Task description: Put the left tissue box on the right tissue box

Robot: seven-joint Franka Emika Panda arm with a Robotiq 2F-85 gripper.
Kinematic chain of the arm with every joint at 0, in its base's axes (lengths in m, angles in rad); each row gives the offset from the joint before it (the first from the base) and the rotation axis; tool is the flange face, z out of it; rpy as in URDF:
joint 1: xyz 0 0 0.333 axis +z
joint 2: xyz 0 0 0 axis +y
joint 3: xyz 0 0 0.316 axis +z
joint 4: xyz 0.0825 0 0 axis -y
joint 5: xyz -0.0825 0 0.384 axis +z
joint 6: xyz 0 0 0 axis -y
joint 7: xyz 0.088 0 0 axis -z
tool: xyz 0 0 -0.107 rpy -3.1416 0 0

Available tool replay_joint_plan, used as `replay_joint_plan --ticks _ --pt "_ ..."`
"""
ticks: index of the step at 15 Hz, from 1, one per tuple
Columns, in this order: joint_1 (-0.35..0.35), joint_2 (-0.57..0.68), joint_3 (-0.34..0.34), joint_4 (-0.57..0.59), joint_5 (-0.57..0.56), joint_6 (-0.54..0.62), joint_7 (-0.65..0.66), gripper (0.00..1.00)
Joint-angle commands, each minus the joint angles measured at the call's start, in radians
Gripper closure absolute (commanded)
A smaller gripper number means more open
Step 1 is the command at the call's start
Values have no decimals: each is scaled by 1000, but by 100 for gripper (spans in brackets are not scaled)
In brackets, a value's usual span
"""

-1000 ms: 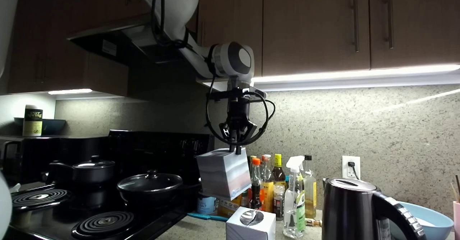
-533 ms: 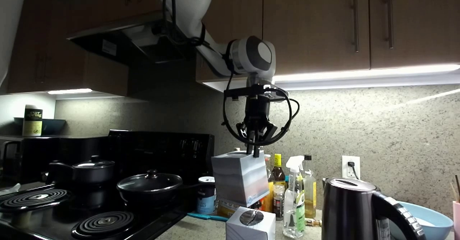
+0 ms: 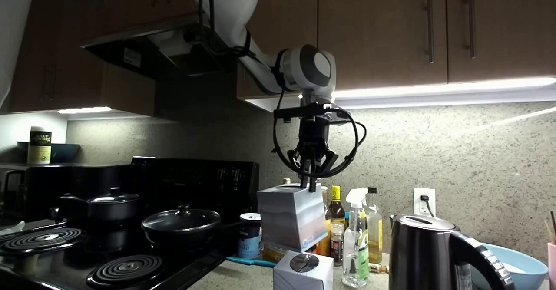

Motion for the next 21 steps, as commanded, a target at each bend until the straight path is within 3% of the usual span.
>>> replay_joint_plan --ticks 1,9,11,12,14,15,21 --pt "-30 22 -11 27 -1 -16 -100 95" --pt "-60 55 -23 21 -30 -11 -311 95" --pt "-58 49 -22 10 -10 -3 -270 95" --pt "-58 52 -22 10 -10 -3 -272 79" --pt "-58 53 -21 10 -10 -3 -272 79" --pt "-58 53 -22 10 -10 -3 -272 95" --pt "-60 67 -19 24 -16 -9 -316 95"
